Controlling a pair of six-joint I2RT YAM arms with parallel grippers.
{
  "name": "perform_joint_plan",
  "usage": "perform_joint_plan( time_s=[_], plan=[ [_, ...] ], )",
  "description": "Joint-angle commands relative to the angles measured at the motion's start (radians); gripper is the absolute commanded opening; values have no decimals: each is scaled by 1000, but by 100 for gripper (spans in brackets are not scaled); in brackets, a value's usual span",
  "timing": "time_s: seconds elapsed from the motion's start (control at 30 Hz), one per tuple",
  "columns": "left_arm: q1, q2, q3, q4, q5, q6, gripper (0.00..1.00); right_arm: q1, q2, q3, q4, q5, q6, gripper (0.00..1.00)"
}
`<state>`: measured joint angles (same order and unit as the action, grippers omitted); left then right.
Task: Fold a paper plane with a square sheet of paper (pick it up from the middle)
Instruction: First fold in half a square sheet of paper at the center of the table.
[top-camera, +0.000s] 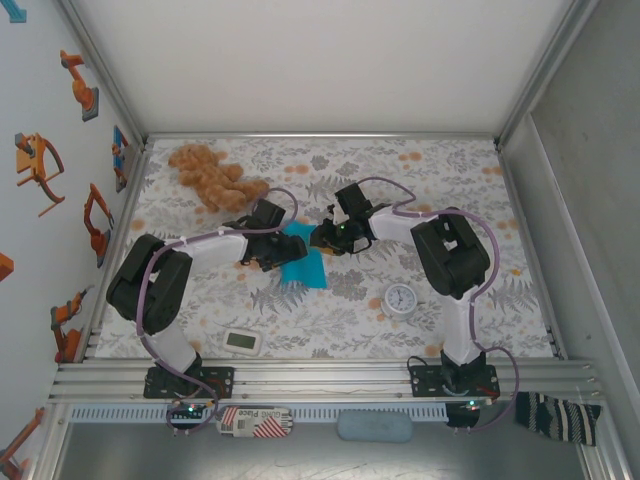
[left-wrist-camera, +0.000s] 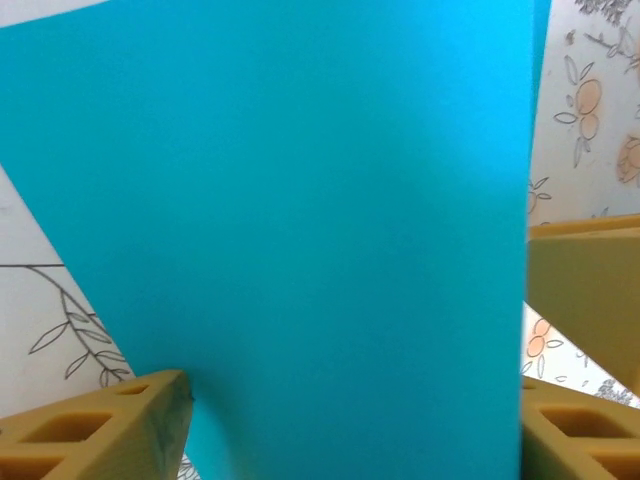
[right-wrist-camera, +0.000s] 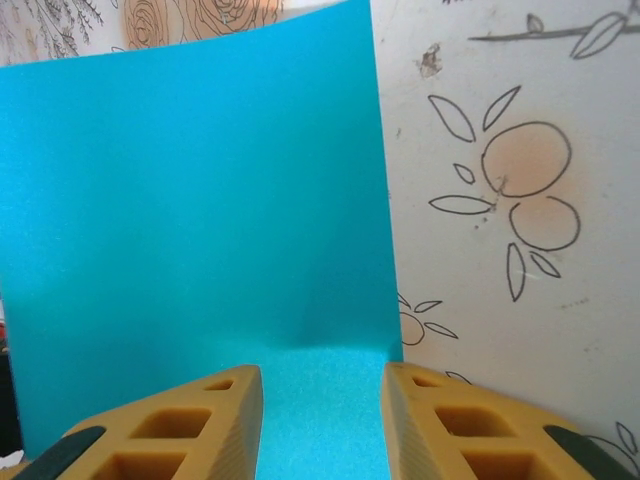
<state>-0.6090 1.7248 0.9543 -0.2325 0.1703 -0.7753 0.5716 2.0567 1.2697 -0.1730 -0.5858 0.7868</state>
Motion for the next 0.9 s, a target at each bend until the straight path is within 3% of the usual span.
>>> perform_joint_plan(
  time_s=[0.0, 0.27, 0.53, 0.73, 0.87],
  plan=[
    [-6, -5, 16, -55, -33, 11, 64, -18, -33, -27, -16, 43, 4, 36],
    [-1, -89, 22, -31, -39, 67, 41, -94, -173, -118, 106, 54, 36, 38],
    [29, -245, 15, 74, 73, 139, 35, -158, -248, -179, 256, -65, 61, 46],
    [113, -335, 17, 179, 280, 120, 34, -183, -275, -168, 374, -197, 104, 60],
    [161, -361, 31, 217, 372, 73, 34, -194, -295, -139, 467, -270, 154, 76]
  ],
)
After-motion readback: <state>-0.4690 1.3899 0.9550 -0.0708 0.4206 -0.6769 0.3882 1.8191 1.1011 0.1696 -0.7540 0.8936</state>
